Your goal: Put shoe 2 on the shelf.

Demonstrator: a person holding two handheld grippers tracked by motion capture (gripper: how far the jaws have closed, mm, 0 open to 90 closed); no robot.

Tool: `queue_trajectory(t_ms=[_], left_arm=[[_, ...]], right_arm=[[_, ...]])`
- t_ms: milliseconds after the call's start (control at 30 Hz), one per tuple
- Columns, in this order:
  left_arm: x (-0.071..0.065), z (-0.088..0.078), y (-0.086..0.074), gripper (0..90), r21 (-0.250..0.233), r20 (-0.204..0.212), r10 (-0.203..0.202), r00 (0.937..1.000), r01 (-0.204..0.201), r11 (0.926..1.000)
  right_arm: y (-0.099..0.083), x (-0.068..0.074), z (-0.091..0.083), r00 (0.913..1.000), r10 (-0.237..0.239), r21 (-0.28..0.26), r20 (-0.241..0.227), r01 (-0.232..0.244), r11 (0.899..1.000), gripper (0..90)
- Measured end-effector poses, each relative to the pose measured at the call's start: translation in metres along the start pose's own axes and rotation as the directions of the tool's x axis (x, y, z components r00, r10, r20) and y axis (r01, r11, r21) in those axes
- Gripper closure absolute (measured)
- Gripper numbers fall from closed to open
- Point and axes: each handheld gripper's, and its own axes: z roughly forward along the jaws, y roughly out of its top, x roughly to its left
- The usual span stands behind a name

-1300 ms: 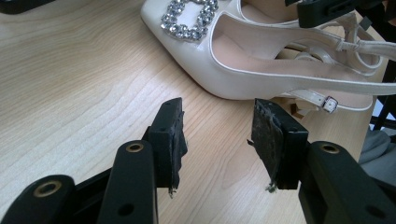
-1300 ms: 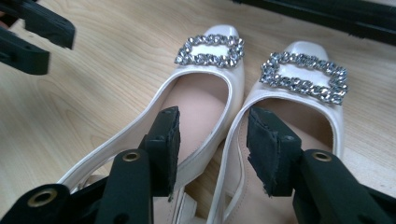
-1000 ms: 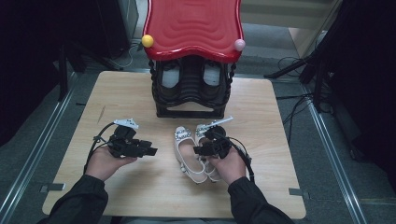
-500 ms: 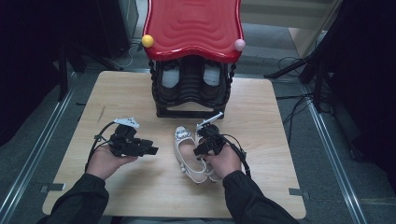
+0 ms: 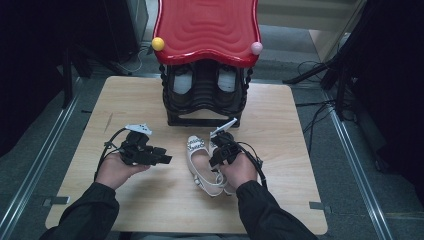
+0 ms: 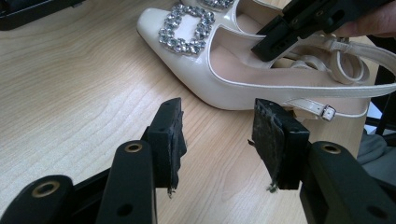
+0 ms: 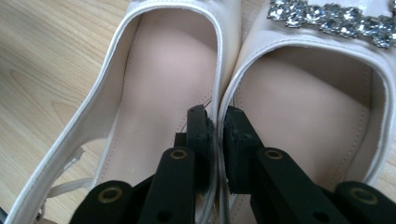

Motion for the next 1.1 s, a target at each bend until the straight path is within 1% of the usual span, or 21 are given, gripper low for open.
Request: queue_trajectory(t_ms=[100, 200, 267, 333, 367, 400, 467, 500, 533, 567, 633, 667, 733, 800, 833, 933, 967, 1000, 1033, 1067, 1100], left_arm=[[0.001, -0.001, 0.000, 53.0, -0.001, -0.005, -0.002, 1.0000, 0.002, 1.0000], [0.003, -0.003, -0.001, 53.0, -0.009, -0.002, -0.010, 1.0000, 0.010, 0.9999], [0.004, -0.004, -0.001, 53.0, -0.014, 0.000, -0.015, 0.9999, 0.015, 0.9998], [0.005, -0.006, -0.001, 53.0, -0.017, -0.005, -0.017, 0.9998, 0.017, 0.9997], [0.005, -0.006, -0.002, 53.0, -0.017, -0.006, -0.017, 0.9998, 0.017, 0.9997], [0.006, -0.007, -0.002, 53.0, -0.020, -0.008, -0.021, 0.9998, 0.021, 0.9996], [0.007, -0.008, -0.003, 53.0, -0.022, -0.010, -0.025, 0.9996, 0.025, 0.9994], [0.007, -0.009, -0.003, 53.0, -0.023, -0.011, -0.027, 0.9996, 0.027, 0.9994], [0.008, -0.010, -0.004, 53.0, -0.027, -0.014, -0.031, 0.9994, 0.030, 0.9992], [0.008, -0.011, -0.005, 53.0, -0.028, -0.016, -0.030, 0.9994, 0.030, 0.9992], [0.009, -0.013, -0.006, 53.0, -0.033, -0.022, -0.037, 0.9991, 0.037, 0.9988], [0.011, -0.015, -0.007, 53.0, -0.035, -0.022, -0.040, 0.9990, 0.039, 0.9986], [0.012, -0.017, -0.009, 53.1, -0.039, -0.027, -0.051, 0.9983, 0.050, 0.9980], [0.014, -0.020, -0.011, 53.1, -0.042, -0.034, -0.057, 0.9978, 0.055, 0.9976], [0.014, -0.021, -0.012, 53.1, -0.045, -0.037, -0.062, 0.9974, 0.061, 0.9971], [0.015, -0.025, -0.017, 53.2, -0.053, -0.042, -0.073, 0.9965, 0.070, 0.9961], [0.016, -0.027, -0.018, 53.1, -0.055, -0.044, -0.073, 0.9964, 0.071, 0.9960], [0.017, -0.028, -0.019, 53.2, -0.056, -0.050, -0.078, 0.9957, 0.075, 0.9956], [0.017, -0.029, -0.020, 53.1, -0.061, -0.053, -0.082, 0.9952, 0.078, 0.9950], [0.018, -0.031, -0.022, 53.2, -0.064, -0.051, -0.089, 0.9947, 0.086, 0.9943], [0.018, -0.032, -0.023, 53.2, -0.068, -0.056, -0.092, 0.9942, 0.088, 0.9938]], right_arm=[[0.001, -0.001, -0.002, 1.0000, 0.001, 0.004, -0.001, -0.001, 1.000, 85.7], [0.001, -0.002, -0.005, 0.9999, -0.012, 0.010, -0.003, 0.012, 1.000, 86.0], [0.002, -0.002, -0.010, 0.9996, -0.028, 0.013, 0.003, 0.028, 1.000, 85.9], [0.002, -0.002, -0.015, 0.9978, -0.059, 0.016, 0.029, 0.059, 0.998, 86.1], [0.002, -0.003, -0.017, 0.9962, -0.083, 0.007, 0.029, 0.082, 0.997, 86.1], [0.002, -0.003, -0.019, 0.9961, -0.086, 0.011, 0.019, 0.086, 0.996, 86.1], [0.003, -0.005, -0.023, 0.9932, -0.116, 0.008, -0.003, 0.116, 0.993, 86.1], [0.003, -0.006, -0.025, 0.9929, -0.118, 0.002, -0.010, 0.118, 0.993, 86.1], [0.004, -0.007, -0.027, 0.9893, -0.144, -0.001, -0.021, 0.144, 0.990, 86.1], [0.005, -0.009, -0.030, 0.9883, -0.149, -0.005, -0.033, 0.149, 0.989, 86.1], [0.009, -0.010, -0.035, 0.9825, -0.181, 0.002, -0.046, 0.181, 0.984, 86.0], [0.011, -0.011, -0.036, 0.9827, -0.178, 0.008, -0.049, 0.179, 0.984, 86.0], [0.016, -0.009, -0.039, 0.9698, -0.241, 0.009, -0.036, 0.242, 0.970, 86.1], [0.021, -0.008, -0.042, 0.9570, -0.287, 0.001, -0.042, 0.287, 0.958, 86.1], [0.023, -0.007, -0.044, 0.9485, -0.313, -0.001, -0.048, 0.313, 0.950, 86.1], [0.031, -0.006, -0.049, 0.9284, -0.363, -0.009, -0.080, 0.363, 0.932, 85.9], [0.033, -0.005, -0.050, 0.9181, -0.387, -0.006, -0.086, 0.388, 0.922, 86.0], [0.036, -0.005, -0.050, 0.9108, -0.402, -0.008, -0.092, 0.403, 0.915, 86.0], [0.039, -0.005, -0.050, 0.9099, -0.404, -0.009, -0.093, 0.405, 0.914, 86.0], [0.042, -0.005, -0.050, 0.9029, -0.419, -0.013, -0.094, 0.420, 0.907, 86.0], [0.044, -0.005, -0.050, 0.9006, -0.423, -0.017, -0.098, 0.424, 0.906, 86.1]])
